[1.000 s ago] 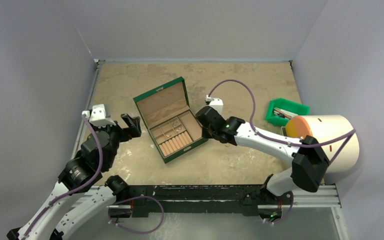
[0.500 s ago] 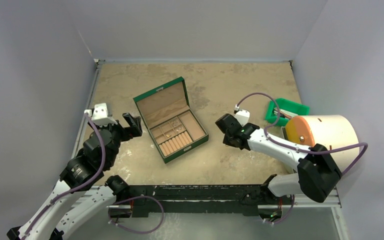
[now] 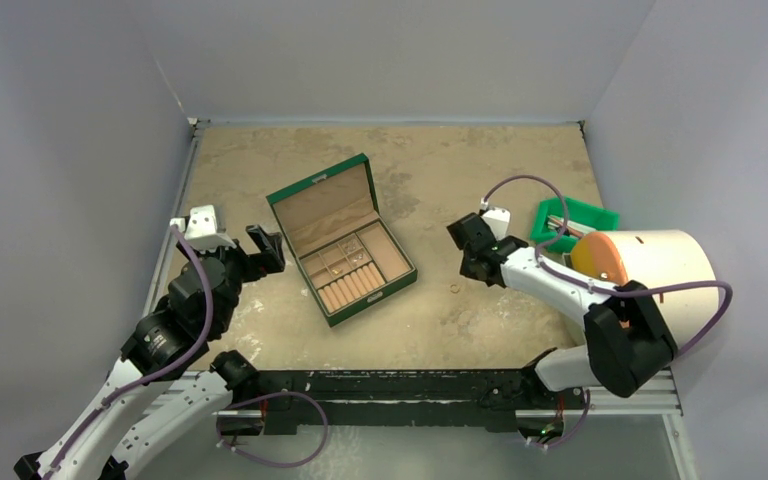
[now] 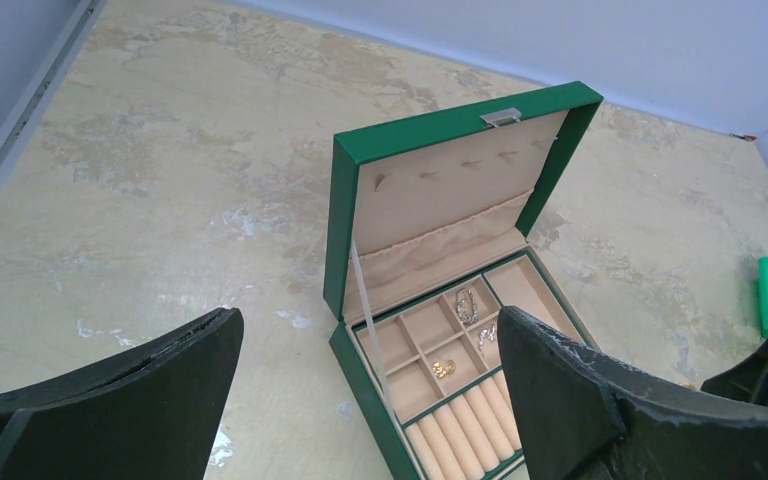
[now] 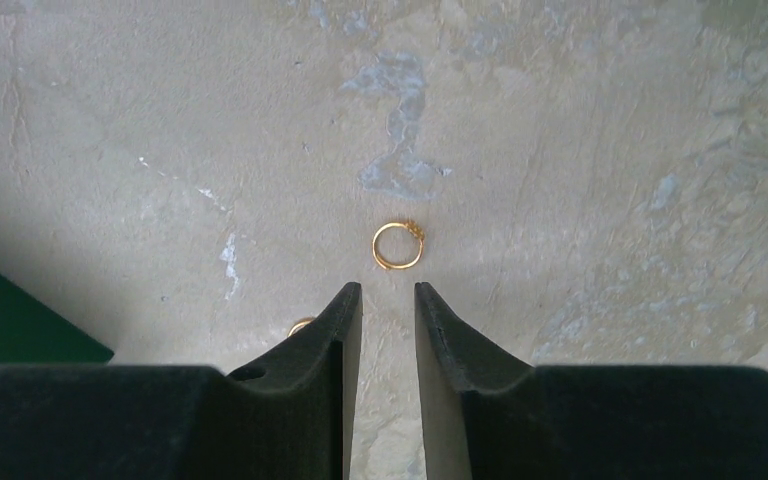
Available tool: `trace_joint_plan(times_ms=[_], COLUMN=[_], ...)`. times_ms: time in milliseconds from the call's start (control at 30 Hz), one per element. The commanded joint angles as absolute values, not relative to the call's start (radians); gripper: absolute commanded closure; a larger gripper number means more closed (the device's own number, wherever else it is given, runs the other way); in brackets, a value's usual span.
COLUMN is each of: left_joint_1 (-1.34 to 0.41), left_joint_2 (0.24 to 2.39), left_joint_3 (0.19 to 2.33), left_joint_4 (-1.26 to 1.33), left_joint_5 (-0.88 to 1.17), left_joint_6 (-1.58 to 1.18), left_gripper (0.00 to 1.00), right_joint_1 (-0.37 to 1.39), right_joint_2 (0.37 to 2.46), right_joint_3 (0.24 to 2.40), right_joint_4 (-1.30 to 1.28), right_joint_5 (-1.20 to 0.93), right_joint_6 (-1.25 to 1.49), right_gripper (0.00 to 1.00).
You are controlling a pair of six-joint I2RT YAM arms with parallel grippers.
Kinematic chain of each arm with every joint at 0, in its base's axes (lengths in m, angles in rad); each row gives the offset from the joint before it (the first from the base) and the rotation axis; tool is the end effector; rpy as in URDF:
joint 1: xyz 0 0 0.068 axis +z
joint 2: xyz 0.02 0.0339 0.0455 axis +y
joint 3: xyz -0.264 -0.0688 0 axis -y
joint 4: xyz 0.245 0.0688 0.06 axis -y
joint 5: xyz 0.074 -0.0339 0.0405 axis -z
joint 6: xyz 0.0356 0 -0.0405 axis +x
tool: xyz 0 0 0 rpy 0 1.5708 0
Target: Organize the mixed jewelry
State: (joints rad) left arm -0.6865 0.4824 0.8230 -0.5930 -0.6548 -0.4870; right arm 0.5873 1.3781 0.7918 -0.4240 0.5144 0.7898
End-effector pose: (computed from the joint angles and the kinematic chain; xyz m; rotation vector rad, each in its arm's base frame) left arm 0.0880 -0.0441 0.3488 -0.2788 1.7550 -0.2512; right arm 0.2283 0.1309 0.1981 0.4222 2.3631 -0.0484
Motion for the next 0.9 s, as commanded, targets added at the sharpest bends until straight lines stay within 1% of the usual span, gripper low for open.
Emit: trace_joint_plan(times_ms=[0, 367, 867], left_joint_1=[-0.679, -0.678, -0.679], left_joint_2=[0.484, 0.480, 0.478], left_joint_3=[0.857, 0.856, 0.857], left_joint_4=[-0.558, -0.558, -0.560], left_joint_5=[-0.656, -0.654, -0.657], left_joint_6=[-0.482, -0.482, -0.482], left_gripper=[0.02, 0.01, 0.01], right_joint_1=[0.548, 0.460, 0.382], right_joint_2=[1.382, 1.429, 1.471], right_joint_3=[0.823, 0.799, 0.791], right_joint_4=[-0.349, -0.283, -0.279], right_joint_5=[0.462, 0.289, 0.218], right_joint_6=[0.613, 0.462, 0.460], right_gripper=[0.72, 0.71, 0.69])
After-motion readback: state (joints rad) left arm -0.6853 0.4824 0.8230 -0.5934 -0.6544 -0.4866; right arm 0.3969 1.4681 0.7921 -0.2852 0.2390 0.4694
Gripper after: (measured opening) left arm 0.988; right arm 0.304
